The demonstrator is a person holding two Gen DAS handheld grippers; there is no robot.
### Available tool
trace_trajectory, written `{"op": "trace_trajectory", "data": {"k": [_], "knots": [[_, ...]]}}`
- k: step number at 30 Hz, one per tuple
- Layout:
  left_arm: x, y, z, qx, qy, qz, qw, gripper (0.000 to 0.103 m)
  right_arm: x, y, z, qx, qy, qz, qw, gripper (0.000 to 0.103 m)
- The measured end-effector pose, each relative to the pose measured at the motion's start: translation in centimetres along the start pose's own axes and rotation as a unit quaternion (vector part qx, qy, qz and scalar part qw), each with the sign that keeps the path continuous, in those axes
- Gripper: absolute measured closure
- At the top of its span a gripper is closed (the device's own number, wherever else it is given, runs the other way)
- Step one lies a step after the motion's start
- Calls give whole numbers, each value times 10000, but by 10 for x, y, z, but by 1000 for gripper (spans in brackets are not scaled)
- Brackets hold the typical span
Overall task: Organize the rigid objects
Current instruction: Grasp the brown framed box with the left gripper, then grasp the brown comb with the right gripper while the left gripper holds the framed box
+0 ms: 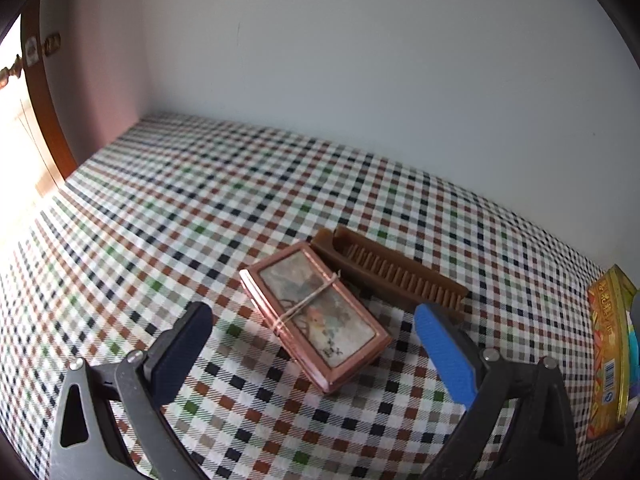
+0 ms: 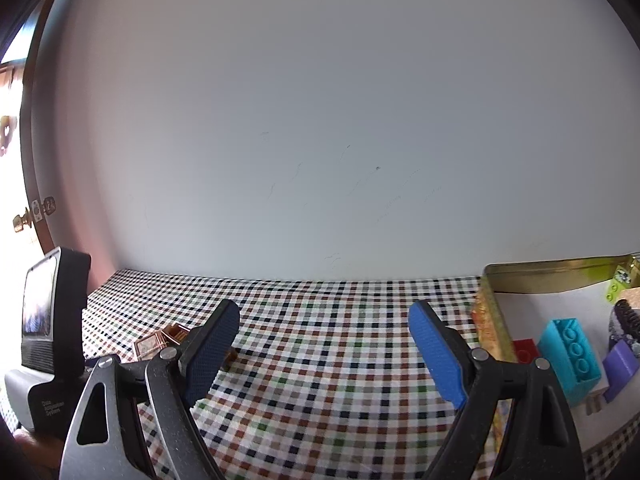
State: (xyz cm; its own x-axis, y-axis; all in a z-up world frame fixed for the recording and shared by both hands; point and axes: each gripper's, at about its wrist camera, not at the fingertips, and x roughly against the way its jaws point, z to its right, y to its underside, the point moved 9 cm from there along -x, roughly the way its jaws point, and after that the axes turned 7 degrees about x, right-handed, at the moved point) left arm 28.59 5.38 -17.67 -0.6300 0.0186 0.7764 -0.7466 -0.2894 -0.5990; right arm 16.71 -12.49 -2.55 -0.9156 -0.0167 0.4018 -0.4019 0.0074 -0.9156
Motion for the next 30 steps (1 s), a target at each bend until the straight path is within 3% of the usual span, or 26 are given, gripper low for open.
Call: {"op": "trace_trajectory", "data": {"k": [5, 9, 11, 12, 14, 19, 23, 30], "knots": [[-6, -2, -3, -100, -37, -35, 9999, 3, -14, -2, -9, -8, -69, -139, 9999, 15], [-2, -3, -12, -429, 174, -108, 9989, 5, -24, 0, -17, 54, -193, -339, 9992, 15], [-2, -3, -19, -658, 124, -97, 9977, 15, -28, 2, -21, 102, -281, -437, 9986, 15], [0, -3, -23, -838, -9, -80, 9964, 25, -31, 3, -23, 133, -337, -490, 9981, 15], [0, -2, -31, -939, 82, -69, 9955, 30, -35, 6, -30, 236, -485, -627, 9966, 15], [8, -2, -45, -1081, 217, -17, 9939, 56, -49, 12, -55, 510, -882, -952, 9902, 15], [8, -6, -53, -949, 309, -17, 9950, 56, -59, 17, -85, 986, -1262, -1163, 9802, 15], [4, -6, -49, -1019, 188, 4, 9946, 57, -90, 29, -130, 2054, -1412, -1553, 9559, 15]]}}
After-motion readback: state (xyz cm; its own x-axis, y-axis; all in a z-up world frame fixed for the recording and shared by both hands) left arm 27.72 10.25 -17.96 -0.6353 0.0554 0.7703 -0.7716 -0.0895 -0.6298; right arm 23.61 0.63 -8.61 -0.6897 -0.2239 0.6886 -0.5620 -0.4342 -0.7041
